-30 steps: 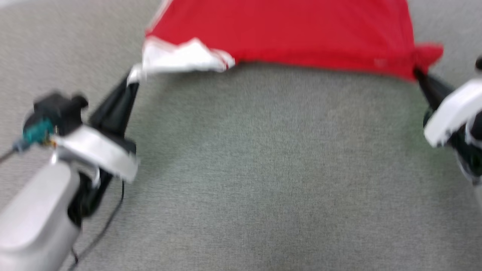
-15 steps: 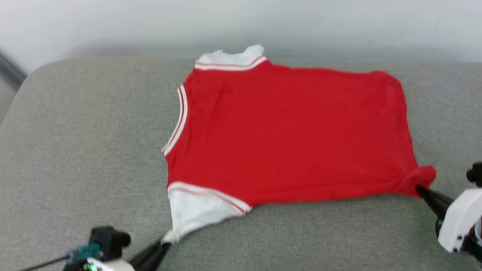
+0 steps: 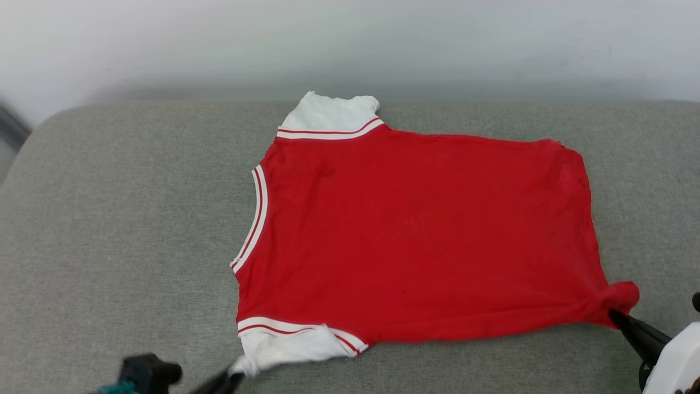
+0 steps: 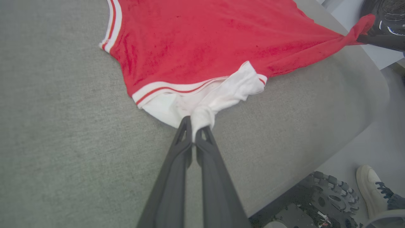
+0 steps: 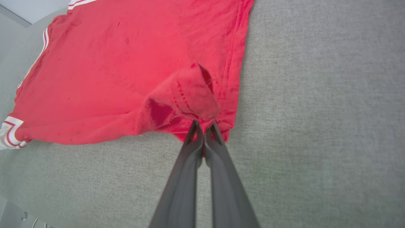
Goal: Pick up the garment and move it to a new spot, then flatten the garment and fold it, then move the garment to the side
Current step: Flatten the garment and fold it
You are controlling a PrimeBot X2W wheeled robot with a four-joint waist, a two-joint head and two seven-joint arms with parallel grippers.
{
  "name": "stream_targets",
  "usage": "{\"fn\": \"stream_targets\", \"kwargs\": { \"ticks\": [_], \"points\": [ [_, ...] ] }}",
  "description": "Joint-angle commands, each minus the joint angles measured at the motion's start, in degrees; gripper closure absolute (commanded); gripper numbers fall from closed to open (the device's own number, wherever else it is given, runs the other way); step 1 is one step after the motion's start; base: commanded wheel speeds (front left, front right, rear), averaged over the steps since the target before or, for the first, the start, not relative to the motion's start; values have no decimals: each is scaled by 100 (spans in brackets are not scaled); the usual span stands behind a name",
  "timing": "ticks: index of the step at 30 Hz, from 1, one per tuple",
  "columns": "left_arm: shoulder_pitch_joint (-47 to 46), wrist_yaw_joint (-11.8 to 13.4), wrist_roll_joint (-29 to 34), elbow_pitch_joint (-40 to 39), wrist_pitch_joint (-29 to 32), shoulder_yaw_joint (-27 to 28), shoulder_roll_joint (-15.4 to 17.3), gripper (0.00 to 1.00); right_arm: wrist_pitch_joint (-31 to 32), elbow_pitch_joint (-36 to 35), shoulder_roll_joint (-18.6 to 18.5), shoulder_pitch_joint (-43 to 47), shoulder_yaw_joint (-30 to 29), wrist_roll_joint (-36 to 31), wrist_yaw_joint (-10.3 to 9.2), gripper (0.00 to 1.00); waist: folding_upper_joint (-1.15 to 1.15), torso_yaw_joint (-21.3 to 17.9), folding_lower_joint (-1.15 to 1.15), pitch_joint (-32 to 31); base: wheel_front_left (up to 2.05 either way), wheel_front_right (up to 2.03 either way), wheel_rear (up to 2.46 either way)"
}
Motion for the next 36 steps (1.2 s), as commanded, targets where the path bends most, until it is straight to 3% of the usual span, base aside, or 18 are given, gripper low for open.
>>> {"fn": "stream_targets", "kwargs": {
  "ticks": [1,14,17,25,31,32,33,34,36],
  "points": [
    [-221,24,144,-43,-100,120,72,100,66,-124,69,-9,-66,-58,-2,100,0,-36,1,76,0,0,0],
    [-1682,-213,414,-93,-188,745,26,100,473,-382,295,-848,-204,-303,-2,100,0,-174,1,762,0,0,0],
    [-2086,-277,577,210,-2,702,-7,100,616,-223,247,-1136,-64,-492,-2,100,0,-219,1,961,0,0,0],
    [-3072,-779,1142,1478,529,201,-313,100,733,398,178,-1836,275,-835,-2,100,0,-277,1,1338,0,0,0],
    [-3499,-986,1467,2427,427,-50,-673,100,684,771,190,-2134,456,-988,-3,100,0,-280,1,1453,0,0,0],
    [-3551,-986,1503,2576,378,-65,-741,100,677,819,200,-2165,461,-1019,-3,76,0,-278,1,1456,0,0,0],
    [-3614,-930,1608,2689,300,-83,-778,47,670,884,217,-2191,439,-1047,-4,0,0,-277,1,1451,0,0,0],
    [-3650,-885,1681,2813,255,-119,-840,0,656,904,224,-2211,456,-1079,-5,0,0,-273,1,1434,0,0,0],
    [-3600,-808,1726,3000,187,-179,-1021,0,706,948,255,-2212,470,-1082,-4,0,0,-260,1,1362,0,0,0]
  ]
}}
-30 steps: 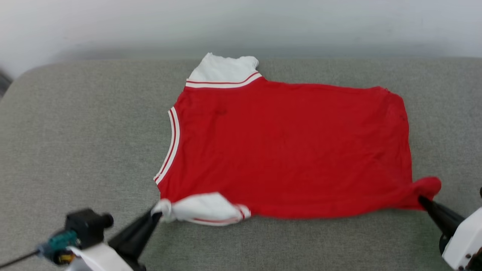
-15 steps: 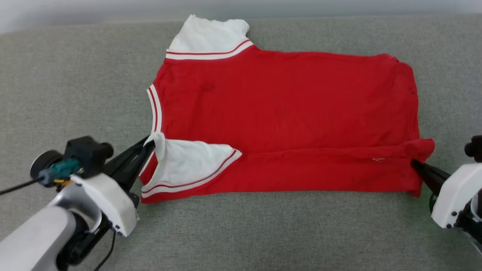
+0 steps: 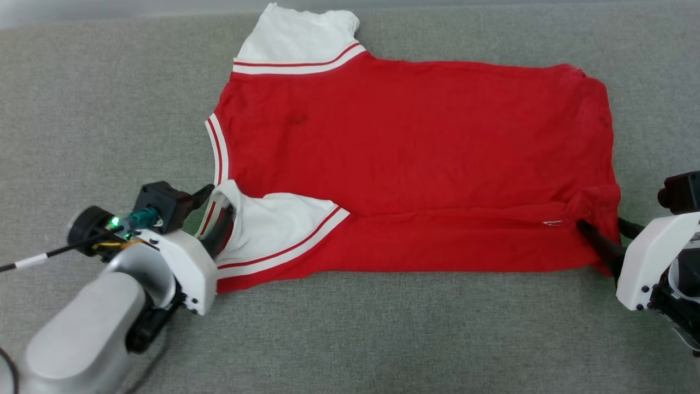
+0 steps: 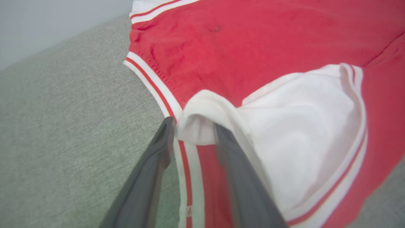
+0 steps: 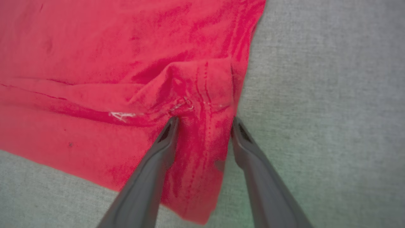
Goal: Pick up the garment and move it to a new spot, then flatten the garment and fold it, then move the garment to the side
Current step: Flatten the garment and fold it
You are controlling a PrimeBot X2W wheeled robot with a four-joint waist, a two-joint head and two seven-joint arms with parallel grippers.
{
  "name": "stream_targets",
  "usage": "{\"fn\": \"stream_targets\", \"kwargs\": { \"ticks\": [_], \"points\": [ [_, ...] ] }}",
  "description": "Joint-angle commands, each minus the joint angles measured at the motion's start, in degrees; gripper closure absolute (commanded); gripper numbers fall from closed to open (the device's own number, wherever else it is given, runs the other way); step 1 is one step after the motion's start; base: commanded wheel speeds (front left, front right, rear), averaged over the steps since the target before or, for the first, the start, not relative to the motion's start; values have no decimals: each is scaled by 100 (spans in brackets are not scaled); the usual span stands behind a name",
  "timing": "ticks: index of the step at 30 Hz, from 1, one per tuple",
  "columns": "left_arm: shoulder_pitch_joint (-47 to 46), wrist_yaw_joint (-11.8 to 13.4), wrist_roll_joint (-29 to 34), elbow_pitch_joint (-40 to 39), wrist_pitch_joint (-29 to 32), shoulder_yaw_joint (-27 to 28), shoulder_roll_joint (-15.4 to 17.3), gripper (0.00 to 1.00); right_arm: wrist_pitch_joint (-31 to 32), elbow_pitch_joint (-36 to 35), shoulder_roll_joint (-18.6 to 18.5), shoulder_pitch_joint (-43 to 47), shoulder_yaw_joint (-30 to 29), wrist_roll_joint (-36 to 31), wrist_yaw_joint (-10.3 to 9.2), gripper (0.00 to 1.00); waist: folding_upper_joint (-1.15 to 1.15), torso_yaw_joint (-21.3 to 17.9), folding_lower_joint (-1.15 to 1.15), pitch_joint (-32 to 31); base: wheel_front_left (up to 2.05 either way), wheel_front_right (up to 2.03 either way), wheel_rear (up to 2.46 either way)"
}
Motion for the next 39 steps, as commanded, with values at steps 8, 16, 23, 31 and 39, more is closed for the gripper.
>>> {"fn": "stream_targets", "kwargs": {
  "ticks": [8,16,23,31,39],
  "points": [
    [295,419,-132,33,-78,36,-281,0,89,-183,102,214,-35,-395,-5,0,0,91,-1,-464,0,0,0],
    [1011,1161,-722,-857,630,250,-55,0,664,-857,627,726,-691,-1084,-5,0,0,149,-1,-722,0,0,0],
    [1486,1727,-797,-1439,1229,181,321,0,993,-1806,1093,1042,-982,-1327,-5,0,0,67,-1,-533,0,0,0],
    [1498,2025,-835,-1379,1407,202,284,0,1151,-2438,1232,1089,-958,-1310,-5,0,0,-65,-1,-215,0,0,0],
    [1646,1612,-1101,-1075,1891,-190,144,100,1173,-2515,1256,1109,-993,-1385,-5,0,0,-101,-1,-202,0,0,0]
  ]
}}
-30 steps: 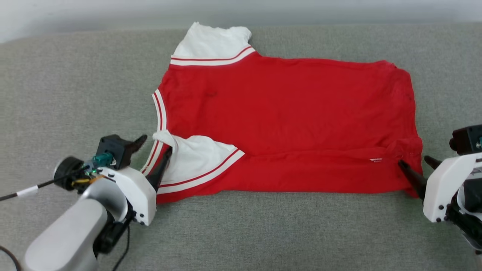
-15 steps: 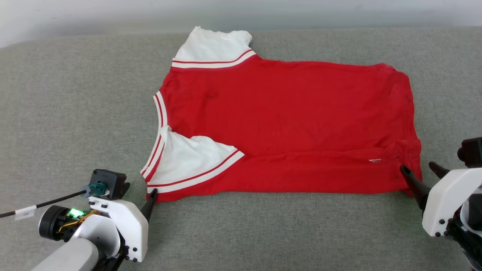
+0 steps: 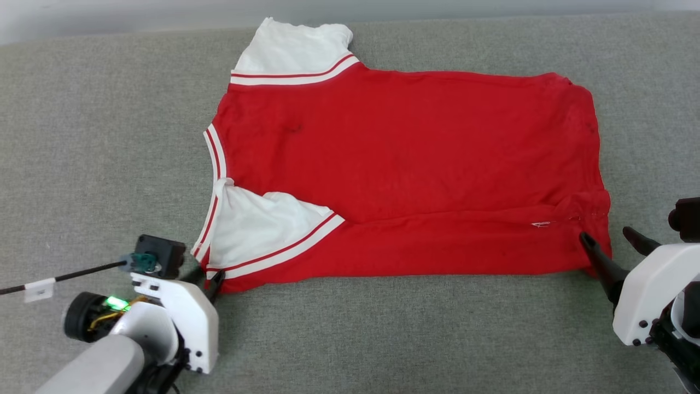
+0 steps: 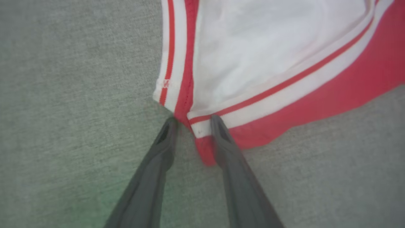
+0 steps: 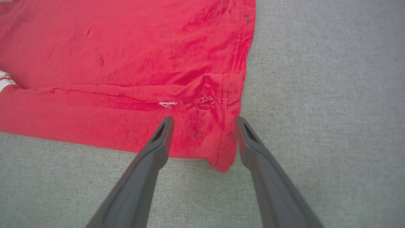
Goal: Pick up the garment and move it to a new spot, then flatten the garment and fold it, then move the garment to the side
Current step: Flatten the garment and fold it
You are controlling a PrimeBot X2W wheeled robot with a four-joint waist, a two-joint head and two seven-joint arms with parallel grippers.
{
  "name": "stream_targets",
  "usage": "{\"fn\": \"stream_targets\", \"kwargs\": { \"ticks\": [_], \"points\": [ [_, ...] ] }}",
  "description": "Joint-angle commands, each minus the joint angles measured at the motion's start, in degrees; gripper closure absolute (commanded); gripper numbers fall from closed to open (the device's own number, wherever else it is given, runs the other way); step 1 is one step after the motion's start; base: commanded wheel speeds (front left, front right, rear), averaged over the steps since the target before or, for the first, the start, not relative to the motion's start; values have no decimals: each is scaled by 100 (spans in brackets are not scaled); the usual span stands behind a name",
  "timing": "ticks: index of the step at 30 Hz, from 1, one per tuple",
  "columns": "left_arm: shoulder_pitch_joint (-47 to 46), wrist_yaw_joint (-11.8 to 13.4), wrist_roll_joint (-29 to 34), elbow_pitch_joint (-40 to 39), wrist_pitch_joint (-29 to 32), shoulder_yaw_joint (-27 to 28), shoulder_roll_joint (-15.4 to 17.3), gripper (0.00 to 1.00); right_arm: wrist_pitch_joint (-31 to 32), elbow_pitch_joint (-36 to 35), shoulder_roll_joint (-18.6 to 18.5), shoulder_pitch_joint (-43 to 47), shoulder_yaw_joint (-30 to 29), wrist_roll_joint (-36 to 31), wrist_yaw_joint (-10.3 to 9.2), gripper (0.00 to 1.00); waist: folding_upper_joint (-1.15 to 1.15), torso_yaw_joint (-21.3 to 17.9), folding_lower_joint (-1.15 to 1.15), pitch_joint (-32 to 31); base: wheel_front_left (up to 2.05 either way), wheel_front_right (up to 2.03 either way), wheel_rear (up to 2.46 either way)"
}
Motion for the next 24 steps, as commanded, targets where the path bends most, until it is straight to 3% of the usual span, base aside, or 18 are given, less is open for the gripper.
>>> {"fn": "stream_targets", "kwargs": {
  "ticks": [1,6,12,24],
  "points": [
    [328,-102,-111,259,140,-315,-197,100,56,33,-35,64,31,-53,-2,0,0,16,1,-80,0,0,0],
    [306,-216,-128,81,-161,-205,-254,100,111,197,-183,142,-69,-232,-2,0,0,97,1,-309,0,0,0],
    [257,-99,-120,-509,-462,34,-177,100,255,628,-233,63,-231,-401,-2,0,0,250,1,-414,0,0,0],
    [203,112,122,-1488,-365,91,180,100,473,1732,6,-146,-207,-419,-2,0,0,498,1,-164,0,0,0]
  ]
}}
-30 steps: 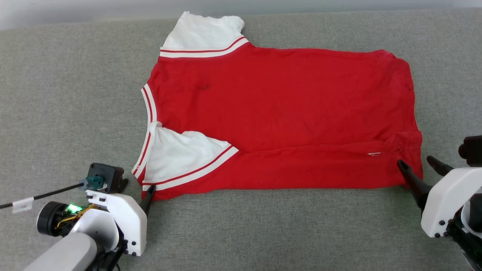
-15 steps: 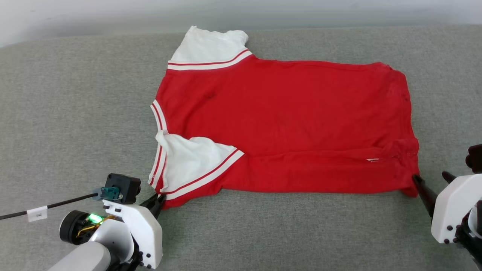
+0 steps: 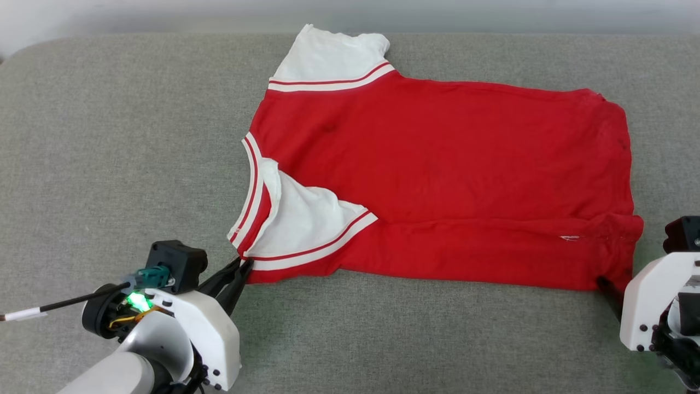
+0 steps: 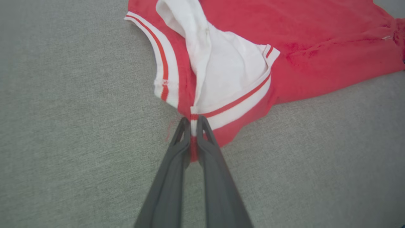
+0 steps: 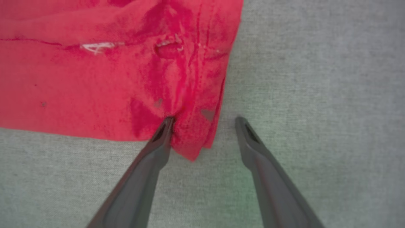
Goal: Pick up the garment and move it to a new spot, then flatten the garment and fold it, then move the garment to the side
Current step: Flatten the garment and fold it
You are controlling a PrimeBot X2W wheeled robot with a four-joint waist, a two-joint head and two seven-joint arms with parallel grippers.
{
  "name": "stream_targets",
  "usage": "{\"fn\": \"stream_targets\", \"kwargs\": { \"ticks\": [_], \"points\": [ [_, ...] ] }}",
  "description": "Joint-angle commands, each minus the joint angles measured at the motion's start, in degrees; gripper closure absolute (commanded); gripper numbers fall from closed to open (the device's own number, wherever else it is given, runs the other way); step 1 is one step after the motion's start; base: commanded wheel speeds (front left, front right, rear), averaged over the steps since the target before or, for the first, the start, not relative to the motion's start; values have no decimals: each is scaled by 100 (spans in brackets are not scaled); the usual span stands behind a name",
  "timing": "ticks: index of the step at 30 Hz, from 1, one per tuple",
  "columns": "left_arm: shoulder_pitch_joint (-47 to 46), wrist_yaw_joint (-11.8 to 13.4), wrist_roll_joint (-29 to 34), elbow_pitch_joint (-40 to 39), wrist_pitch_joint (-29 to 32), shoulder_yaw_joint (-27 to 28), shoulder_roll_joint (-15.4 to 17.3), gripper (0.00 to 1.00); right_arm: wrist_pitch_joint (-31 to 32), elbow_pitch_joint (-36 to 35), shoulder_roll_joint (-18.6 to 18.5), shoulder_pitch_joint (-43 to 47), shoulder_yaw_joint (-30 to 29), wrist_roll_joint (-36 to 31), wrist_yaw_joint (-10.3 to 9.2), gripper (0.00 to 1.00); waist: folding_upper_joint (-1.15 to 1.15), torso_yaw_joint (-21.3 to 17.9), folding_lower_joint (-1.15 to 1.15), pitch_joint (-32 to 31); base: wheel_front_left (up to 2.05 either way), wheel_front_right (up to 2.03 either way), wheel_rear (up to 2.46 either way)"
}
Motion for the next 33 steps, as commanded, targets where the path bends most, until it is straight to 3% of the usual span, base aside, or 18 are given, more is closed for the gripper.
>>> {"fn": "stream_targets", "kwargs": {
  "ticks": [1,4,5,6,7,8,15,20,28,33],
  "points": [
    [-29,25,49,-46,34,-29,21,100,24,291,95,-9,120,105,-1,0,0,30,0,59,0,0,0],
    [-33,35,41,-33,79,-49,24,100,3,456,112,-25,199,164,0,0,0,34,0,74,0,0,0],
    [-32,49,52,-7,97,-59,43,100,-11,529,107,-46,227,172,0,5,0,33,0,79,0,0,0],
    [-34,60,74,18,115,-66,63,100,-37,589,94,-68,249,190,1,64,0,32,0,82,0,0,0],
    [-33,57,79,37,122,-72,68,100,-71,641,81,-88,249,205,0,95,0,30,0,79,0,0,0],
    [-11,42,20,54,116,-62,40,100,-107,682,49,-103,246,197,0,100,0,27,0,68,0,0,0],
    [175,-68,-192,217,50,-34,62,100,-186,727,-259,-74,253,394,-4,100,0,-59,0,-191,0,0,0],
    [440,15,-278,249,26,-24,192,100,-62,475,-534,58,210,487,-4,100,0,-144,0,-501,0,0,0],
    [1216,120,-416,20,12,-241,461,100,376,-151,-982,791,100,813,-5,100,0,-240,0,-860,0,0,0],
    [1537,110,-512,-16,20,-407,409,100,622,-423,-1001,1205,-34,914,-5,100,0,-244,0,-894,0,0,0]
  ]
}}
